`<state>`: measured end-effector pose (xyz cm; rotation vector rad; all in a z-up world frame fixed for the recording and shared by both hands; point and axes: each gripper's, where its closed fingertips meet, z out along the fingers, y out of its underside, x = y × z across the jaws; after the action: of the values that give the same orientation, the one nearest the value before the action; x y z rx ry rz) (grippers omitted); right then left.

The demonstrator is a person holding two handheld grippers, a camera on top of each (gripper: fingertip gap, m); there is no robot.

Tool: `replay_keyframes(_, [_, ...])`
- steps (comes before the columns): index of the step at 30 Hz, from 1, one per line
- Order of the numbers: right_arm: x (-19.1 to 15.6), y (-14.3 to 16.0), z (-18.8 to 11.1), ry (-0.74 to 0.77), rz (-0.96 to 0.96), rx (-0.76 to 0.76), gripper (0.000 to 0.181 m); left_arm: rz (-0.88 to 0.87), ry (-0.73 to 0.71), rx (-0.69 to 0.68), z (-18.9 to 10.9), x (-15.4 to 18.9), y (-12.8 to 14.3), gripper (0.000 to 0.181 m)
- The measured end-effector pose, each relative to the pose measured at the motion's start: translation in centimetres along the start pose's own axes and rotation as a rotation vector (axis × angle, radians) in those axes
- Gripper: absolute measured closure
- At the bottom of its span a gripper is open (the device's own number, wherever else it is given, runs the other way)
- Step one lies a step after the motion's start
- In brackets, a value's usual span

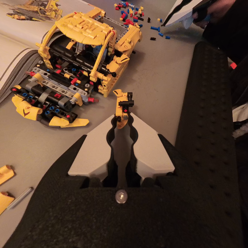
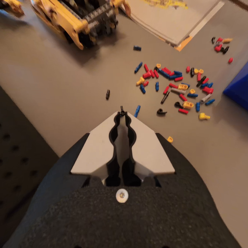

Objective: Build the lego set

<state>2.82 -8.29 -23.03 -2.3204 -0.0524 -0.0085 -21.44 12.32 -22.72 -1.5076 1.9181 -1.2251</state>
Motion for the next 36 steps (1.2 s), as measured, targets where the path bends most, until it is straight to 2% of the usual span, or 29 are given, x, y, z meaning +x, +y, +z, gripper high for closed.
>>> replay_keyframes(5, [-2.4, -4.6, 0.7, -0.026, -0.024, 0.12, 0.175, 0.033, -0.017, 0.019, -0.2, 0.1, -0.4, 0.166])
replay_keyframes(12, [-12.1, -11.7, 4.5, -0.366, 0.007, 0.254, 0.175, 0.04, -0.056, 0.117, -1.3, -0.3, -2.1, 0.166])
replay_keyframes(14, [-14.6, -13.1, 5.9, -0.419, -0.013, 0.266, 0.175, 0.044, -0.049, 0.128, -1.4, -0.1, -2.2, 0.165])
replay_keyframes(18, [-16.9, -13.8, 9.1, -0.349, -0.205, 0.285, 0.175, 0.061, 0.003, 0.081, -0.8, 1.0, -1.3, 0.165])
replay_keyframes(21, [-18.2, -14.0, 10.0, -0.345, -0.26, 0.289, 0.175, 0.073, 0.084, 0.04, -0.3, 2.6, -0.5, 0.166])
replay_keyframes(31, [-18.1, -15.0, 9.6, -0.254, -0.422, 0.412, 0.175, 0.14, 0.144, -0.054, 0.9, 4.7, 0.9, 0.165])
replay_keyframes(36, [-18.6, -15.4, 9.0, -0.145, -0.647, 0.496, 0.175, 0.169, 0.168, -0.093, 1.2, 5.4, 1.5, 0.165])
